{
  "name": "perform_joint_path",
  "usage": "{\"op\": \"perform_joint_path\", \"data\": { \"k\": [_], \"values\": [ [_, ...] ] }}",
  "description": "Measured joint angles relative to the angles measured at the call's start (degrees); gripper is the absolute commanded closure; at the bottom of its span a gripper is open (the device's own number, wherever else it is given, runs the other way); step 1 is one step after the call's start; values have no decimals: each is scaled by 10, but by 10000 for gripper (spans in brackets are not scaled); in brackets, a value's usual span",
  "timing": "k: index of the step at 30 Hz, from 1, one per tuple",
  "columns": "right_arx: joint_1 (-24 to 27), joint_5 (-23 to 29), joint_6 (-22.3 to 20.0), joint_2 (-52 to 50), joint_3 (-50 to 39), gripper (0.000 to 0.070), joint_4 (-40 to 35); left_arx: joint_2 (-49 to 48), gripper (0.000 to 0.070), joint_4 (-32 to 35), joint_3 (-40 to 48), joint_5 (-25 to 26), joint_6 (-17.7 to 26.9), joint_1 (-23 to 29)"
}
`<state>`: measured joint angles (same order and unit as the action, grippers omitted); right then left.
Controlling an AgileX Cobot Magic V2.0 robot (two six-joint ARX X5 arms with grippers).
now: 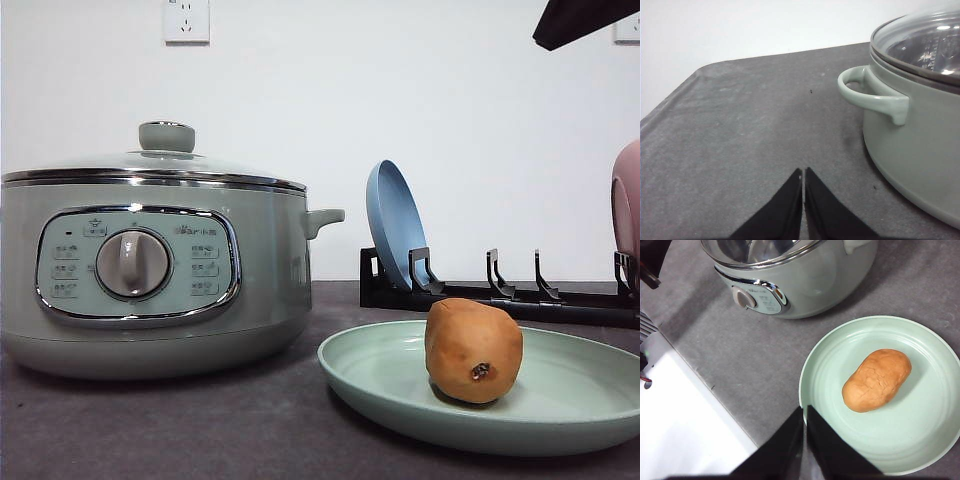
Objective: Transfer potato from steamer to green plate
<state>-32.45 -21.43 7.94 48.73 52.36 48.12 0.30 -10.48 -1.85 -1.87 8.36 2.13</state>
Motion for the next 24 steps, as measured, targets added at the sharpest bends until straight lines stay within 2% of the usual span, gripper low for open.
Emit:
{"op": "perform_joint_path", "data": {
  "k": [24],
  "values": [
    [0, 0, 0, 0, 0, 700, 0, 0, 700, 0, 0, 0, -10, 0]
  ]
}}
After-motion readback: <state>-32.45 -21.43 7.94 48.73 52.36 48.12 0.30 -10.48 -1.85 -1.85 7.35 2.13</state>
